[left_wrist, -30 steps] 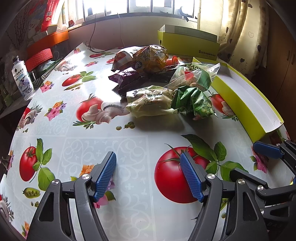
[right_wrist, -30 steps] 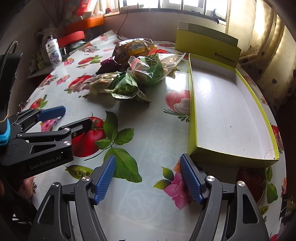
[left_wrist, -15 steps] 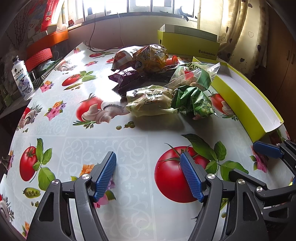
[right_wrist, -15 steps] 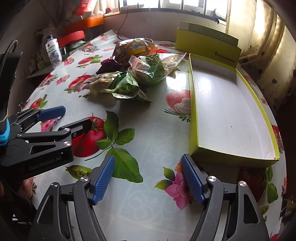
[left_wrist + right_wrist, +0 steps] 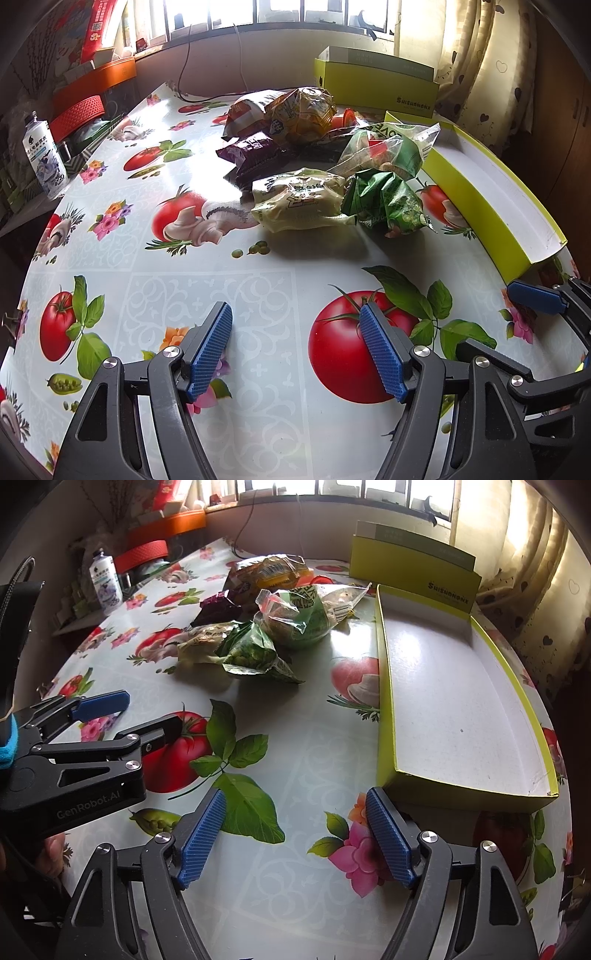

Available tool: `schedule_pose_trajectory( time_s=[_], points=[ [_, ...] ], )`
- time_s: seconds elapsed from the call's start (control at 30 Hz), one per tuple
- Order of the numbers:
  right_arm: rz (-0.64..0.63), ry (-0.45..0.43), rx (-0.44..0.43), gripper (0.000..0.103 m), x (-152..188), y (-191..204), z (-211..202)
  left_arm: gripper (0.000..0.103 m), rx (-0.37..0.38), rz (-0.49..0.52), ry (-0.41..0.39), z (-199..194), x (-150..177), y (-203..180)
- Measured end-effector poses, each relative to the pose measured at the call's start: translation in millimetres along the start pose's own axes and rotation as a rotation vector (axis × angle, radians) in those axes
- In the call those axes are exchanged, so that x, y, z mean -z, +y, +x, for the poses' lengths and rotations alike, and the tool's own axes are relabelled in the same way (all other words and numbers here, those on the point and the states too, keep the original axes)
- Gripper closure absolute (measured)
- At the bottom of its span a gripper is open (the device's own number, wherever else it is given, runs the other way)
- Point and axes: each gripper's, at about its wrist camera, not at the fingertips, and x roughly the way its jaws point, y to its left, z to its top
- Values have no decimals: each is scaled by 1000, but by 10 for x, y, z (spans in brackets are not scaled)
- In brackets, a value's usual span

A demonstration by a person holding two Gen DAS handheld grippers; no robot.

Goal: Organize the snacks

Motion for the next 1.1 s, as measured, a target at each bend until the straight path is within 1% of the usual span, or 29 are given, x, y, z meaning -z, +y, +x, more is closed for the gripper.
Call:
schedule_pose_trajectory(
  time_s=[1.1],
  points=[
    [-8,4,-3,24,15,0,-16,31,-2,3,38,36,-13,-17]
  ],
)
